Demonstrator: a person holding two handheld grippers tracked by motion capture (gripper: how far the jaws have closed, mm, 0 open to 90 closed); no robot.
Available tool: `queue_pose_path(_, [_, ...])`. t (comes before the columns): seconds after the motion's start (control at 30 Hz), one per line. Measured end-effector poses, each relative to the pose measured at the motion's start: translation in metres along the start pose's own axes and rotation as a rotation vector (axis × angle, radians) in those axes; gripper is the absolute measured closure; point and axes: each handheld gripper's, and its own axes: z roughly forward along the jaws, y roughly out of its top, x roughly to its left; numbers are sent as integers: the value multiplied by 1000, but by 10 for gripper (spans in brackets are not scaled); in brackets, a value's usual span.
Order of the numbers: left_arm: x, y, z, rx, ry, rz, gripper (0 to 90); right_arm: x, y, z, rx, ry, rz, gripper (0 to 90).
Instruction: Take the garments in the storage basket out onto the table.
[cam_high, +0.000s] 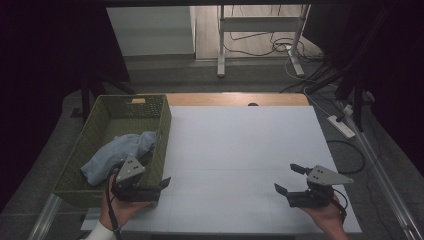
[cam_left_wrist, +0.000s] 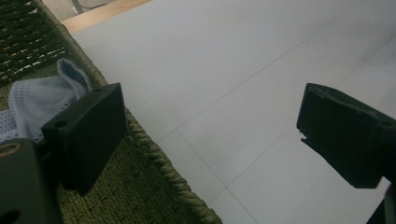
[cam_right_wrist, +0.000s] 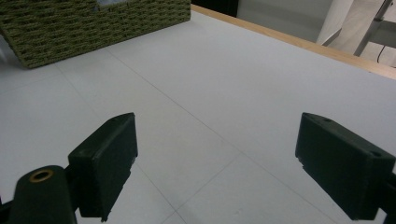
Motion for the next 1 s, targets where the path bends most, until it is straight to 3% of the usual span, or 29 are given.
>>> queue_pose_path(1.0, [0,2,1,14,-15,-2,73,-1,-6,6,38,3,1,131])
